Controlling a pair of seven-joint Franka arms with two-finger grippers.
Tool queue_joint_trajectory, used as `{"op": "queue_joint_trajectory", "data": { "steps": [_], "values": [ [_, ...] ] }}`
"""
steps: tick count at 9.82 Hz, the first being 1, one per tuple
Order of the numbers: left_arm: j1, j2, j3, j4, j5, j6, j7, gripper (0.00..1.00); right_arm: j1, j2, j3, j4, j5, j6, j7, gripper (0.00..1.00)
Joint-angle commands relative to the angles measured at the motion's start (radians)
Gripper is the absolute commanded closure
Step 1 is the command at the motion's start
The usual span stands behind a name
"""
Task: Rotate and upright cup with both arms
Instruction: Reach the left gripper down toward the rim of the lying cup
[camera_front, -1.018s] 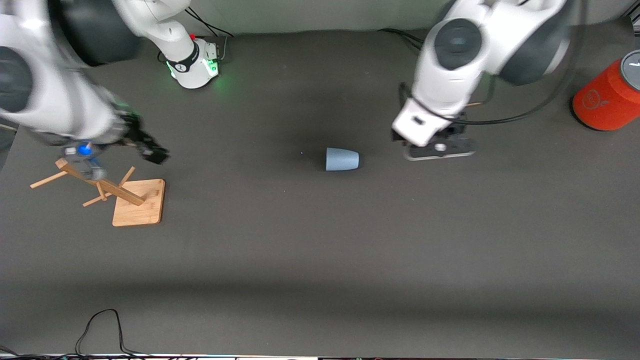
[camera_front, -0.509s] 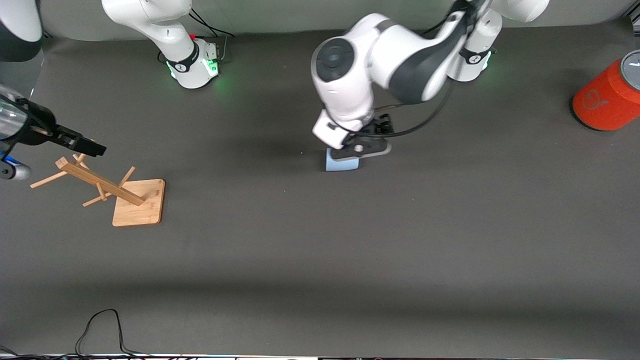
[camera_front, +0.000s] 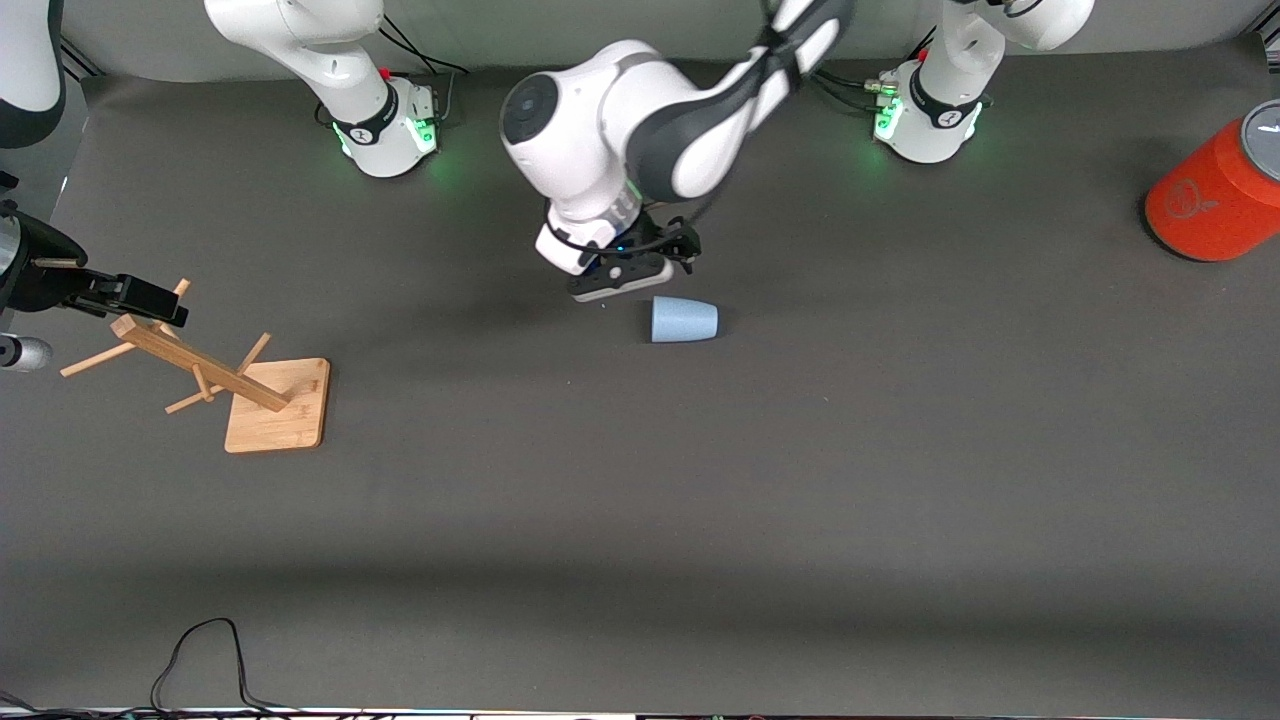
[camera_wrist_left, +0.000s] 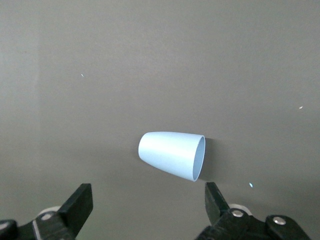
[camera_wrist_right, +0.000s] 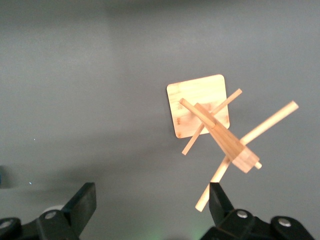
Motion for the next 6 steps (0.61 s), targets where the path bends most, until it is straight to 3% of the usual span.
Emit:
{"op": "queue_joint_trajectory", "data": {
  "steps": [1,3,6],
  "values": [
    [-0.056,0.144,0.022,0.072,0.072,-0.01,-0.037,0.0,-0.007,-0.028,0.006,-0.049,-0.007,0.052,-0.054,0.0],
    [-0.079,0.215,0.025,0.071,0.143,0.038,-0.076,0.0,-0.005,-0.029,0.006,-0.055,-0.008,0.058,-0.056,0.0],
    [-0.086,0.229,0.025,0.065,0.177,0.021,-0.074,0.04,-0.039,-0.029,0.016,-0.055,-0.008,0.06,-0.056,0.0]
  ]
}}
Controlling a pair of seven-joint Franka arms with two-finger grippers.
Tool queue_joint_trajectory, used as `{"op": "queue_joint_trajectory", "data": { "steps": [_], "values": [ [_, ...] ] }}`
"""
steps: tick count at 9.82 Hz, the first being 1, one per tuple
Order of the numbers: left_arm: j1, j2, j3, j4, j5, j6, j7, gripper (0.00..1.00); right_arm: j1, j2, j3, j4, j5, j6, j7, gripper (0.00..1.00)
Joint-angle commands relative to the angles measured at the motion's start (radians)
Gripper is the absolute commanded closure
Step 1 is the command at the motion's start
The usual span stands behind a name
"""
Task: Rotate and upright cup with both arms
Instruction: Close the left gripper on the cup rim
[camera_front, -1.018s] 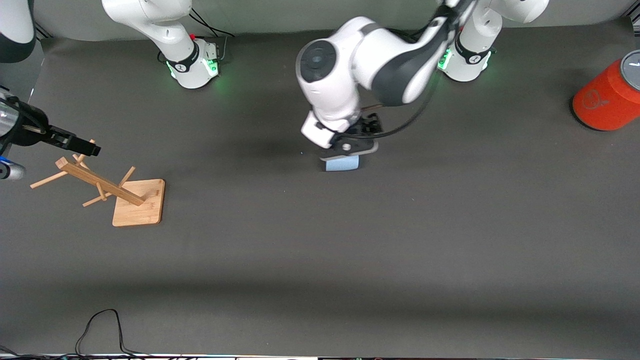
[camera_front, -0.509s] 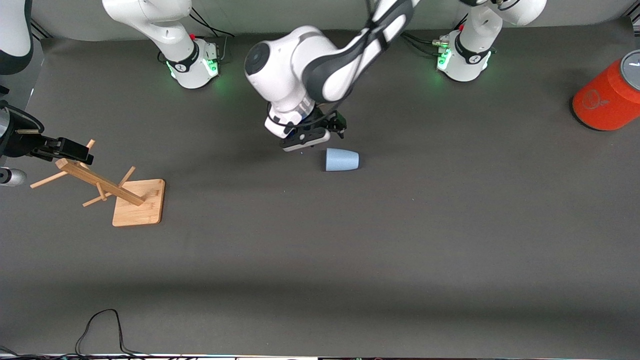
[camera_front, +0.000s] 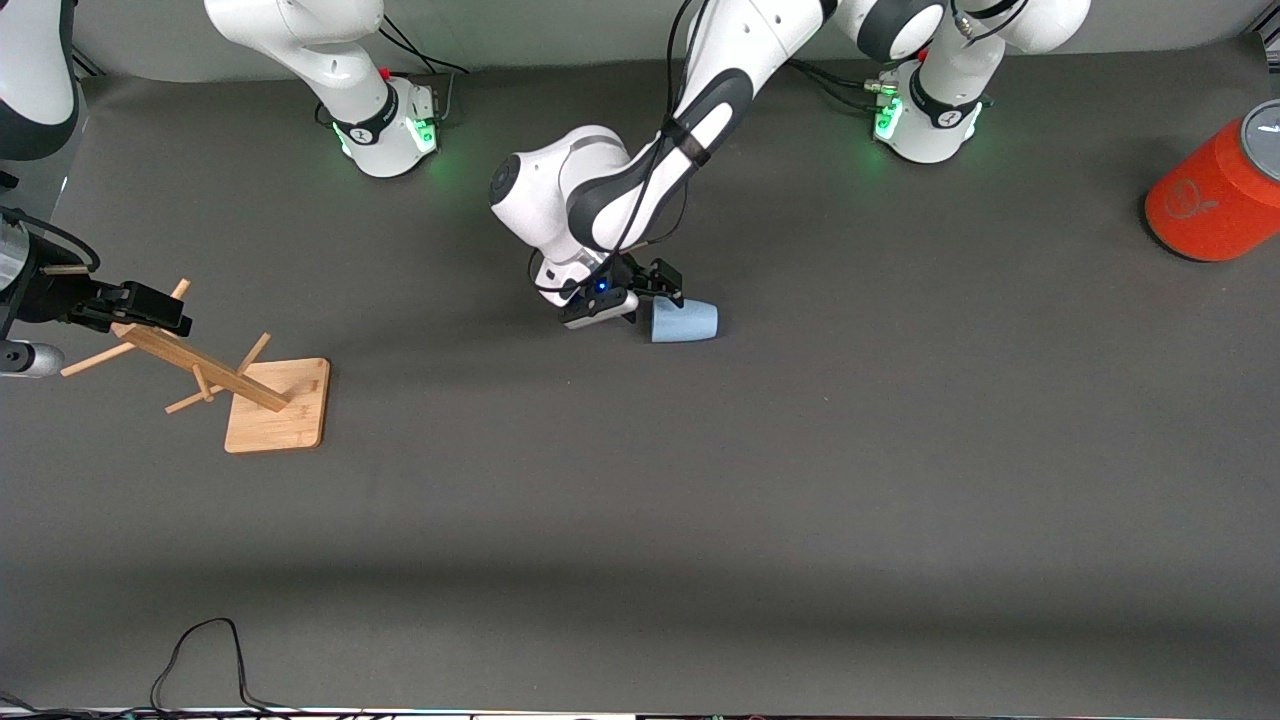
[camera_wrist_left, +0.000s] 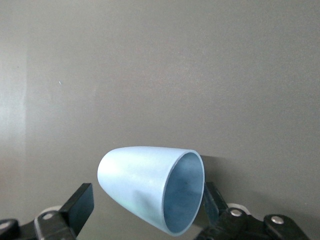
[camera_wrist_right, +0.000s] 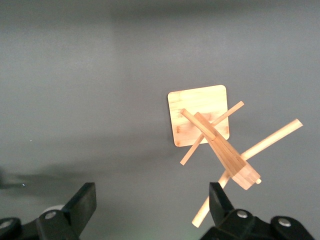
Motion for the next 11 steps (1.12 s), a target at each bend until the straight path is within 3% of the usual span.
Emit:
{"op": "queue_joint_trajectory", "data": {
  "steps": [1,4,6,9,11],
  "values": [
    [-0.019,0.008,0.018,0.027,0.042,-0.038,-0.009,0.11,-0.026,-0.028,0.016,-0.027,-0.007,0.02,-0.026,0.0],
    [-0.022,0.038,0.018,0.007,0.044,-0.039,-0.009,0.3,-0.017,-0.026,0.014,-0.03,-0.007,0.02,-0.026,0.0],
    [-0.036,0.052,0.018,0.007,0.042,-0.068,-0.011,0.36,-0.016,-0.026,0.014,-0.038,-0.007,0.026,-0.026,0.0],
    [-0.038,0.049,0.021,0.019,0.039,-0.094,-0.014,0.65,-0.011,-0.021,0.014,-0.044,-0.006,0.052,-0.026,0.0],
    [-0.035,0.037,0.021,0.031,0.036,-0.123,-0.006,1.0,-0.011,-0.018,0.016,-0.044,-0.003,0.055,-0.025,0.0]
  ]
}}
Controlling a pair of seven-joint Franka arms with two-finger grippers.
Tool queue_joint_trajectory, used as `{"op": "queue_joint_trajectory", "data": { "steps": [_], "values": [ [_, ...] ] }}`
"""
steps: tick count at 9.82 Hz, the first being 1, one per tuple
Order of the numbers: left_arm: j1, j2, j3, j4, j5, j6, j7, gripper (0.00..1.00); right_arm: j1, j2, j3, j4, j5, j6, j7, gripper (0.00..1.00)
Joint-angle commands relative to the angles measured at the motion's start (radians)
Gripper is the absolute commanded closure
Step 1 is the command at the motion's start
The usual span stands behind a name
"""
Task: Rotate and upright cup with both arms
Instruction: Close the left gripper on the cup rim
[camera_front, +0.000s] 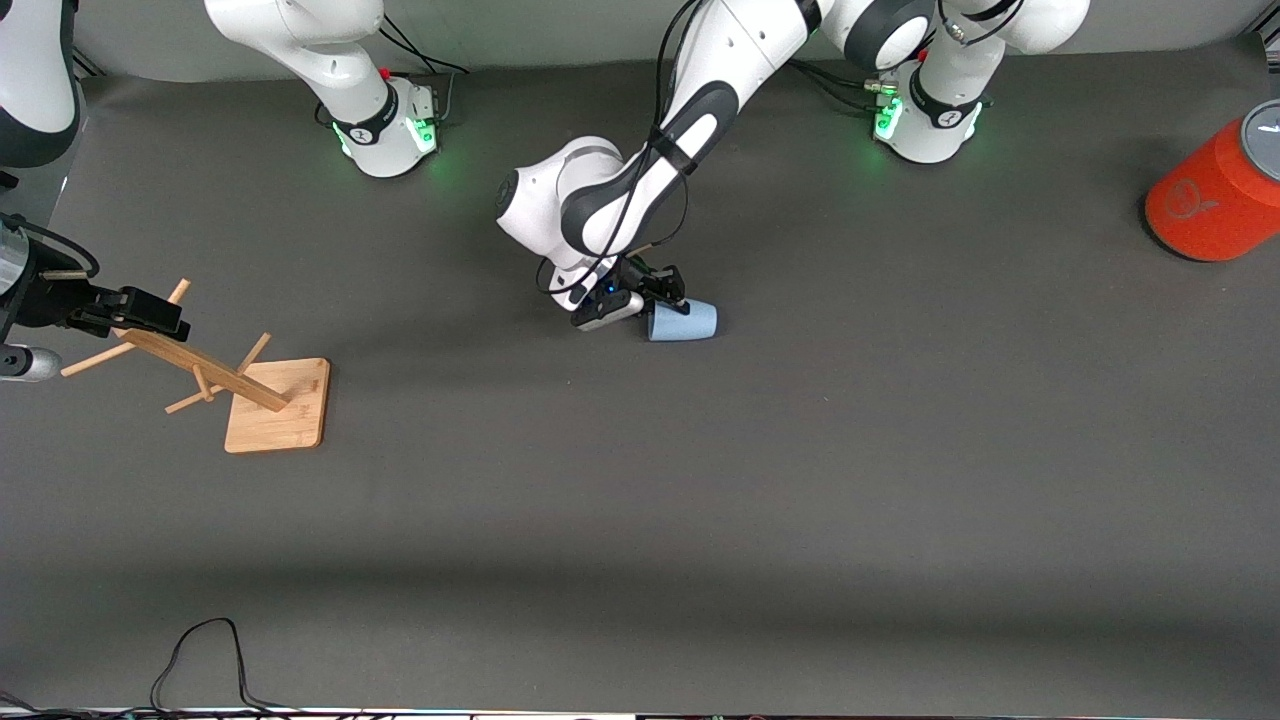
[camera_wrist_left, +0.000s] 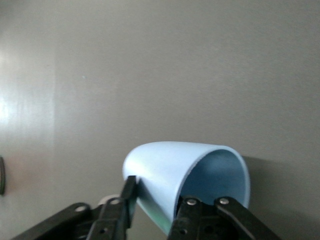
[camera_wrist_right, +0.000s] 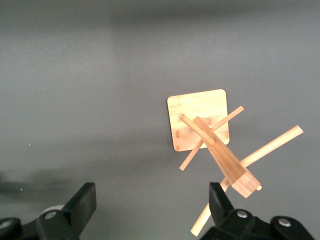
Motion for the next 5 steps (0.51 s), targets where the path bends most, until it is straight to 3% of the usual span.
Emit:
{"op": "queue_joint_trajectory", "data": {
  "steps": [1,3,5],
  "values": [
    [-0.005,-0.011,0.011,0.026,0.002,-0.019,0.006,1.0,0.0,-0.016,0.002,-0.025,0.0,0.02,-0.019,0.0],
    [0.03,-0.037,0.003,0.034,-0.01,-0.016,0.03,1.0,0.0,-0.016,0.002,-0.022,0.0,0.019,-0.019,0.0],
    [0.117,-0.09,0.003,0.03,-0.133,0.01,0.091,1.0,0.0,-0.01,0.002,-0.014,0.002,0.019,-0.019,0.0]
  ]
}}
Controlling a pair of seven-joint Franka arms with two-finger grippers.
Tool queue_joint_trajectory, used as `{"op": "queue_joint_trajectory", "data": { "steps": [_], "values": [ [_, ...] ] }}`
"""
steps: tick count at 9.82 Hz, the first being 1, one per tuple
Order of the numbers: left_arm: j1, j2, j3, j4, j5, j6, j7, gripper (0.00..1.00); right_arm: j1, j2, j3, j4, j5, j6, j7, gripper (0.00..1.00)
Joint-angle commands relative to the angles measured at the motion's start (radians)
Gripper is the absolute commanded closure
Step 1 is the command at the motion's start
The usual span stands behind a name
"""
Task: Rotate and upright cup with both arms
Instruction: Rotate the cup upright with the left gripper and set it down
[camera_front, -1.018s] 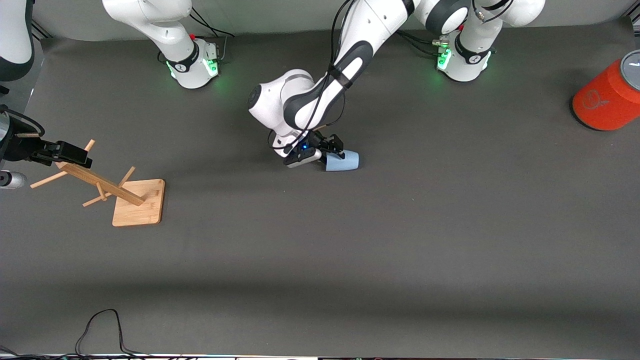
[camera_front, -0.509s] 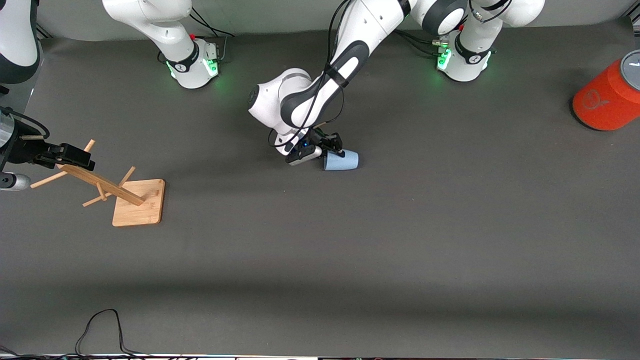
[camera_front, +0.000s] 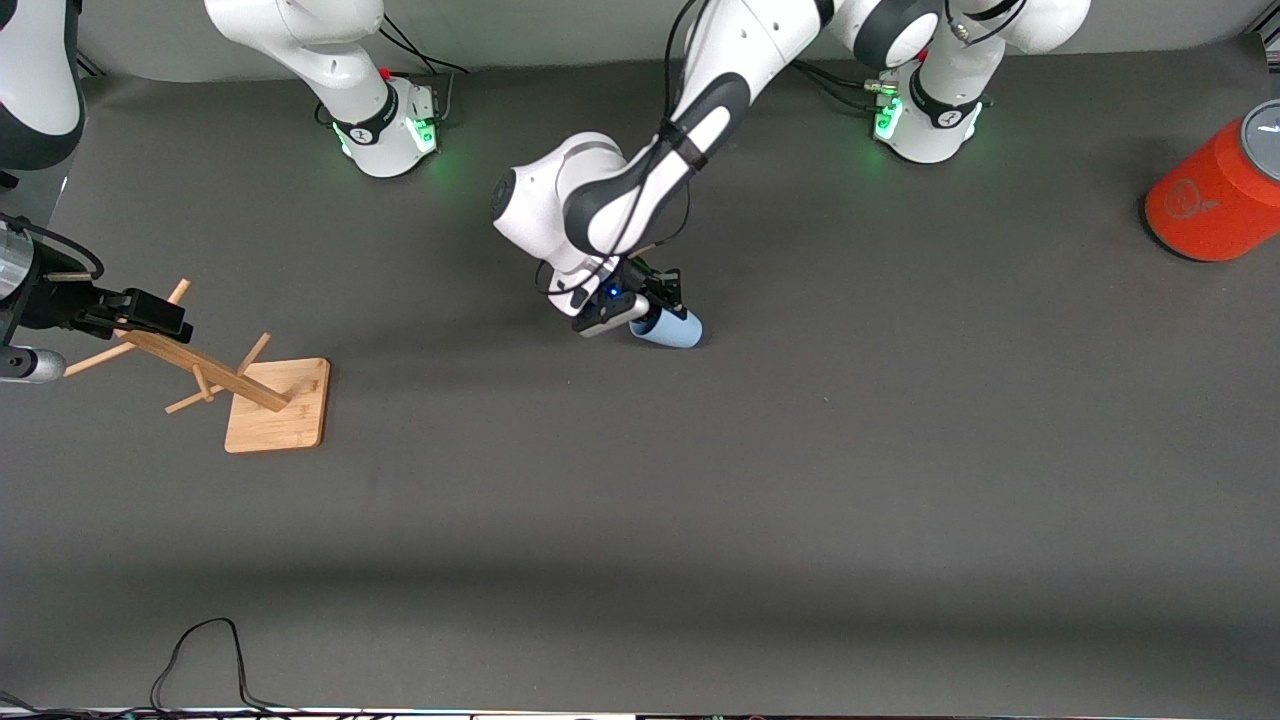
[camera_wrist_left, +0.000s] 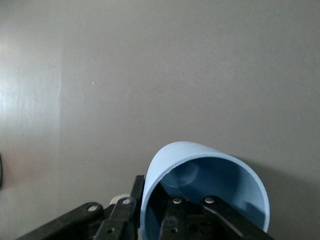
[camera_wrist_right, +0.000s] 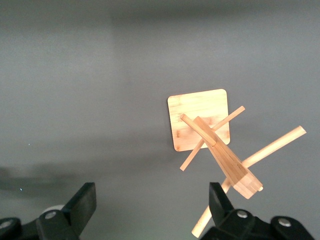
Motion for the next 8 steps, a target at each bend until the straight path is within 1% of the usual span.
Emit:
{"op": "queue_joint_trajectory", "data": {
  "steps": [1,2,3,5,6,7,8],
  "values": [
    [0.113,-0.097,-0.005,-0.023,-0.12,0.054,0.075,1.0,-0.002,-0.01,0.001,-0.005,0.002,0.015,-0.019,0.0],
    [0.152,-0.143,-0.011,-0.062,-0.167,0.085,0.123,1.0,-0.002,-0.01,0.001,-0.005,0.002,0.015,-0.019,0.0],
    [0.172,-0.222,-0.011,-0.164,-0.191,0.179,0.124,1.0,0.0,-0.008,0.001,-0.005,0.002,0.015,-0.019,0.0],
    [0.234,-0.443,-0.011,-0.459,-0.306,0.382,0.138,1.0,0.0,-0.008,0.002,-0.004,0.002,0.017,-0.019,0.0],
    [0.267,-0.525,-0.011,-0.578,-0.357,0.462,0.17,1.0,0.0,-0.008,0.004,-0.004,0.0,0.017,-0.019,0.0],
    [0.282,-0.571,-0.01,-0.667,-0.427,0.538,0.193,1.0,0.001,-0.008,0.004,-0.004,0.0,0.017,-0.019,0.0],
    [0.282,-0.573,-0.01,-0.719,-0.454,0.614,0.184,1.0,0.001,-0.008,0.004,-0.004,0.002,0.017,-0.019,0.0]
  ]
}}
